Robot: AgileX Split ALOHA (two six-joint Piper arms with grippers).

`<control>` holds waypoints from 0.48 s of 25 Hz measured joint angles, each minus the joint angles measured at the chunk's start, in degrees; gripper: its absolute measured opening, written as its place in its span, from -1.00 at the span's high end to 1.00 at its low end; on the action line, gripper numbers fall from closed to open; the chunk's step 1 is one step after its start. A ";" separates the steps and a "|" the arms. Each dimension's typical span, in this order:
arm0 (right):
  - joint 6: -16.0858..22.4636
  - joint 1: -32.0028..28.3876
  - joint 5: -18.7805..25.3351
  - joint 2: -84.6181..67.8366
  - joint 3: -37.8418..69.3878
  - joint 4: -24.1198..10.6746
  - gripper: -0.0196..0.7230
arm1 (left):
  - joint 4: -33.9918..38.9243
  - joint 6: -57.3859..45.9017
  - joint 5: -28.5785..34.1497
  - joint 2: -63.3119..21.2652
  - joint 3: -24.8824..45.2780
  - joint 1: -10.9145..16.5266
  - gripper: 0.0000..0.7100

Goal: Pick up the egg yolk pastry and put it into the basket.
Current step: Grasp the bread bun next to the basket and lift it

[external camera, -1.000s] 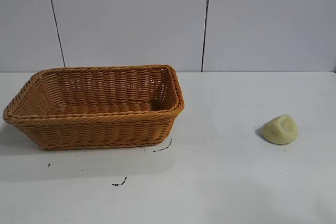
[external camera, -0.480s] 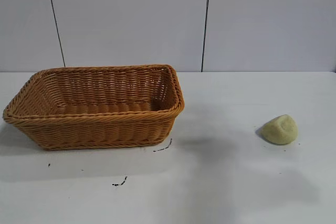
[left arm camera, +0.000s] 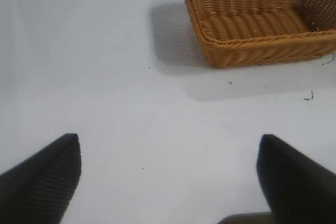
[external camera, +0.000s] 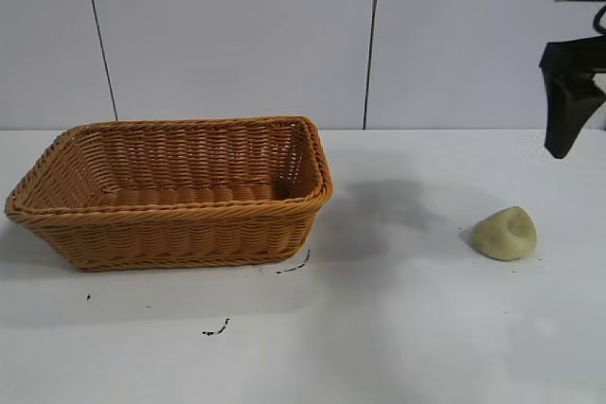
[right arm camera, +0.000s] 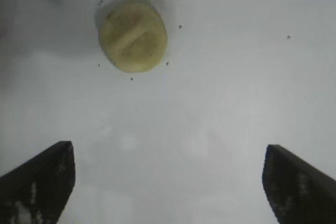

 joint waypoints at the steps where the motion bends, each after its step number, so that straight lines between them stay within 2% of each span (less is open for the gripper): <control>1: -0.16 0.00 -0.37 1.77 -1.05 0.35 -0.93 | 0.00 0.00 0.00 0.00 0.00 0.00 -0.95; 12: -0.69 5.84 -7.64 11.35 -3.07 1.14 -0.93 | 0.00 0.00 0.00 0.00 0.00 0.00 -0.95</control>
